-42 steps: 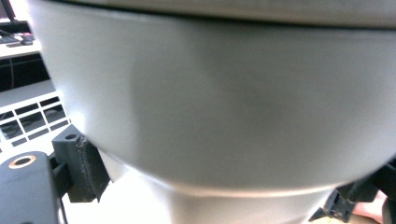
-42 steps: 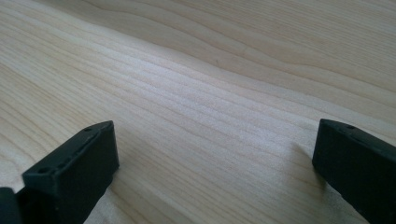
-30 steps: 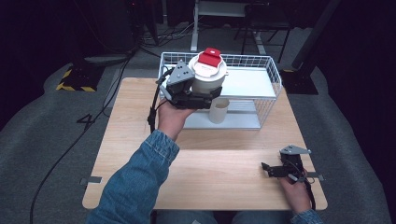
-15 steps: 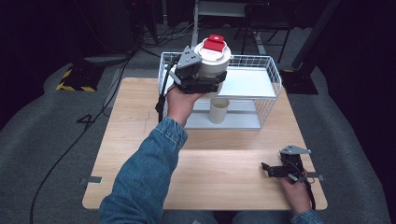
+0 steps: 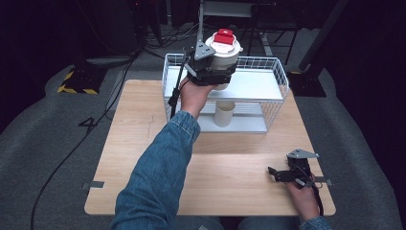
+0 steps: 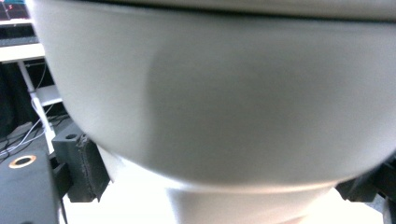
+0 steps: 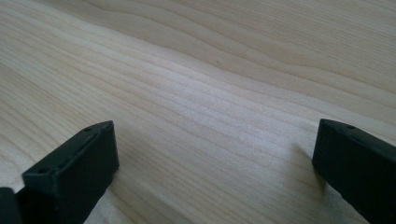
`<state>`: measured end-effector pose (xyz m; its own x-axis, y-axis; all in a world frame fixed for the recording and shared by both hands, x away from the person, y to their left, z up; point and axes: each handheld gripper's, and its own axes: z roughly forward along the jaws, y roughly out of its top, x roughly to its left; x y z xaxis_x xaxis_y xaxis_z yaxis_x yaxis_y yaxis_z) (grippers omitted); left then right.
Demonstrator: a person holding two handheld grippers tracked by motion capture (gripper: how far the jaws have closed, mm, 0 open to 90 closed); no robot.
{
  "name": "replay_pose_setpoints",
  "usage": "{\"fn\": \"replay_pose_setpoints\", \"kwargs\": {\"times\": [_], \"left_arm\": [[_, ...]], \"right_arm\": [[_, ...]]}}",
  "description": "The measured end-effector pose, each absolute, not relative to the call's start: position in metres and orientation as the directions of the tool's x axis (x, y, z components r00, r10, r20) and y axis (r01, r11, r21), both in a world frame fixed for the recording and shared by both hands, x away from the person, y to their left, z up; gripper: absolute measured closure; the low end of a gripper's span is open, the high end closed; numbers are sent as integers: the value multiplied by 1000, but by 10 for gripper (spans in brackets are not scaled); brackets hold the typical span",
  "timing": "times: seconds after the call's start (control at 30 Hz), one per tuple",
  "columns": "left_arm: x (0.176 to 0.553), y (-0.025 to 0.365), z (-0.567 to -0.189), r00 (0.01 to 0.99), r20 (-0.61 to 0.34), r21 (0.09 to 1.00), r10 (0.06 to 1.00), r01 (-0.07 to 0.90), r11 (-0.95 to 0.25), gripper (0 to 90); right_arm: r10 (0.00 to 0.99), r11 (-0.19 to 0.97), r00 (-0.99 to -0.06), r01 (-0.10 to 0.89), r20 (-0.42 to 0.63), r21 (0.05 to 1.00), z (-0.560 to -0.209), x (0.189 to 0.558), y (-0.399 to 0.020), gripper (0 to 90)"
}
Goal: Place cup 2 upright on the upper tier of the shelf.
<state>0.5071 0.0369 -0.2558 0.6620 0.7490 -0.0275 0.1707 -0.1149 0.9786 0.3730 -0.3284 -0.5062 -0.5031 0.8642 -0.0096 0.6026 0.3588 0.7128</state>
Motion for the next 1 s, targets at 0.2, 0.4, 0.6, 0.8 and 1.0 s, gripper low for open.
{"fn": "replay_pose_setpoints", "kwargs": {"times": [0.2, 0.4, 0.6, 0.8, 1.0], "left_arm": [[520, 33, -261, 640, -42, 977, 768, 187, -103, 114], [530, 27, -268, 619, -44, 970, 784, 213, -114, 115], [536, 21, -273, 604, -50, 968, 795, 224, -109, 115], [540, 15, -277, 600, -36, 962, 799, 238, -135, 114], [542, 13, -281, 601, -56, 959, 798, 253, -124, 114]], "right_arm": [[864, 359, -503, 603, -10, 713, -506, 373, -328, 3], [865, 358, -502, 604, -9, 712, -506, 373, -328, 3], [865, 358, -501, 604, -9, 712, -506, 373, -328, 3], [865, 357, -501, 604, -9, 712, -506, 373, -328, 3], [865, 357, -501, 605, -9, 712, -506, 373, -328, 3]]}}
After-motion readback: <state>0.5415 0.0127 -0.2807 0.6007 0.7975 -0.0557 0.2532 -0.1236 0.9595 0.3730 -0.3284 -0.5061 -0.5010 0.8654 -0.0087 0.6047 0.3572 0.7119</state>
